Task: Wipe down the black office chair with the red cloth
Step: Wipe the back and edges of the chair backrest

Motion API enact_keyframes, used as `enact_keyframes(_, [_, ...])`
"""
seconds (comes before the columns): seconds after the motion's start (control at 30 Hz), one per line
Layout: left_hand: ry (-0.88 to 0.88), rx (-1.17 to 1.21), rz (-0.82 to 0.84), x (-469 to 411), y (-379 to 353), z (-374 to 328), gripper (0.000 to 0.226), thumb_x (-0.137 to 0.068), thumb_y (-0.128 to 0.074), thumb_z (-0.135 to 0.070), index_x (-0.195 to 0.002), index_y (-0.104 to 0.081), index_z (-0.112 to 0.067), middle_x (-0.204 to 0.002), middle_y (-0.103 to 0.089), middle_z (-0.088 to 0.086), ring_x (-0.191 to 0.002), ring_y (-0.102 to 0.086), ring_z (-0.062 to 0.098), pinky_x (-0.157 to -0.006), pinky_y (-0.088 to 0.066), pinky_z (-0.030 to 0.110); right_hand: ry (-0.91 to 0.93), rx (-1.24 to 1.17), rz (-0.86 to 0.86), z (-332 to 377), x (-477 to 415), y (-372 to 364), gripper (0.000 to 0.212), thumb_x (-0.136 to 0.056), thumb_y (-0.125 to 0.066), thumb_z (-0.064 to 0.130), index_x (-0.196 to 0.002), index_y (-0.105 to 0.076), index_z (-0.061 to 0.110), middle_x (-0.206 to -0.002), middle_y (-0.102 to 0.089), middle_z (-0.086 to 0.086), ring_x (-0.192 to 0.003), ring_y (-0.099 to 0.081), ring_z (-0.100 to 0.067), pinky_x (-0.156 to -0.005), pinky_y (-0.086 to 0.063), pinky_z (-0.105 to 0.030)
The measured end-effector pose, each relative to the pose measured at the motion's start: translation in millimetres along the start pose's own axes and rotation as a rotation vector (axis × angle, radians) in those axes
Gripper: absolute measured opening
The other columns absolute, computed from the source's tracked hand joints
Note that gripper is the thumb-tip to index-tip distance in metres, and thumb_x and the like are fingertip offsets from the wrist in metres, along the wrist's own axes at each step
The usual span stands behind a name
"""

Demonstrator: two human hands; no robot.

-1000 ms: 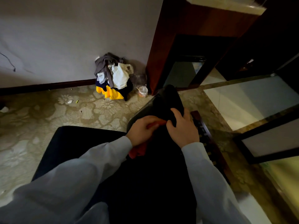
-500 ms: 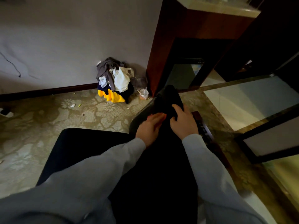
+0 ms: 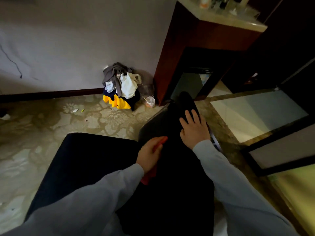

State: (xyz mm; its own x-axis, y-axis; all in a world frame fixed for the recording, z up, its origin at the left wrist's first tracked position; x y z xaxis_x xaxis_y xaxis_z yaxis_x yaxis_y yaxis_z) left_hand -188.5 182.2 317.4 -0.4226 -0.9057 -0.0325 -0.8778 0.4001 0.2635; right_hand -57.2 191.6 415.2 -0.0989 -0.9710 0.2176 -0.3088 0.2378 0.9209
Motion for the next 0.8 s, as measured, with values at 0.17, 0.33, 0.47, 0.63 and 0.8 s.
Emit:
enact_keyframes(0.17, [0.143, 0.01, -0.19, -53, 25, 16, 0.034, -0.097, -0.049, -0.017, -0.129, -0.056, -0.022, -0.131, -0.056, 0.003, -0.122, -0.05, 0.019, -0.095, -0.029, 0.014, 0.068, 0.052, 0.131, 5, -14, 1, 0.052, -0.099, -0.029, 0.036, -0.148, -0.021, 0.024, -0.159, 0.0, -0.002, -0.145, 0.01, -0.024, -0.114, 0.007, -0.047])
enact_keyframes(0.33, [0.024, -0.019, -0.218, -127, 22, -11, 0.035, -0.096, -0.047, -0.015, -0.13, -0.055, -0.014, -0.131, -0.056, 0.007, -0.121, -0.051, 0.022, -0.101, -0.035, 0.025, 0.124, 0.133, 0.075, 15, -54, 12, 0.052, -0.098, -0.032, 0.035, -0.148, -0.023, 0.024, -0.158, -0.006, -0.001, -0.145, 0.005, -0.023, -0.115, 0.007, -0.044])
enact_keyframes(0.47, [-0.037, -0.068, -0.19, -163, -1, -14, 0.035, -0.096, -0.046, -0.018, -0.13, -0.056, -0.018, -0.132, -0.056, 0.003, -0.121, -0.051, 0.021, -0.098, -0.039, 0.028, 0.09, 0.163, 0.049, 8, -82, 6, 0.053, -0.097, -0.034, 0.036, -0.147, -0.024, 0.023, -0.158, -0.009, -0.002, -0.145, 0.002, -0.024, -0.115, 0.005, -0.044])
enact_keyframes(0.63, [-0.126, -0.231, -0.145, -166, -14, -3, 0.04, -0.095, -0.047, -0.018, -0.134, -0.052, -0.026, -0.138, -0.05, -0.002, -0.124, -0.048, 0.019, -0.097, -0.043, 0.031, 0.081, 0.226, 0.038, 5, -85, -9, 0.05, -0.099, -0.027, 0.036, -0.147, -0.025, 0.022, -0.157, -0.013, -0.002, -0.145, -0.001, -0.025, -0.115, 0.0, -0.046])
enact_keyframes(0.8, [-0.179, -0.156, -0.15, -152, -13, 35, 0.041, -0.092, -0.044, -0.025, -0.132, -0.053, -0.028, -0.135, -0.054, -0.003, -0.12, -0.053, 0.018, -0.096, -0.048, 0.037, 0.114, 0.247, 0.072, 9, -83, -13, 0.05, -0.099, -0.023, 0.036, -0.148, -0.02, 0.024, -0.157, -0.014, -0.001, -0.145, 0.001, -0.024, -0.114, 0.002, -0.051])
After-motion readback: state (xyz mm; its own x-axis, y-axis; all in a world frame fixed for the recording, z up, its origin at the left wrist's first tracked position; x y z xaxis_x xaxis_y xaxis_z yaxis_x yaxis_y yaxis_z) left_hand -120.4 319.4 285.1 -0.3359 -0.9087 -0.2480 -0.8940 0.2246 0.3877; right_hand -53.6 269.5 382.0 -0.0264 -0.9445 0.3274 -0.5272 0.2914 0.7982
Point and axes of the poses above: each hand's wrist, its own x-axis away from the middle knuckle, its own y-axis out of the back of the hand, z = x × y, the point moved 8 cm from there along -x, towards the middle knuckle
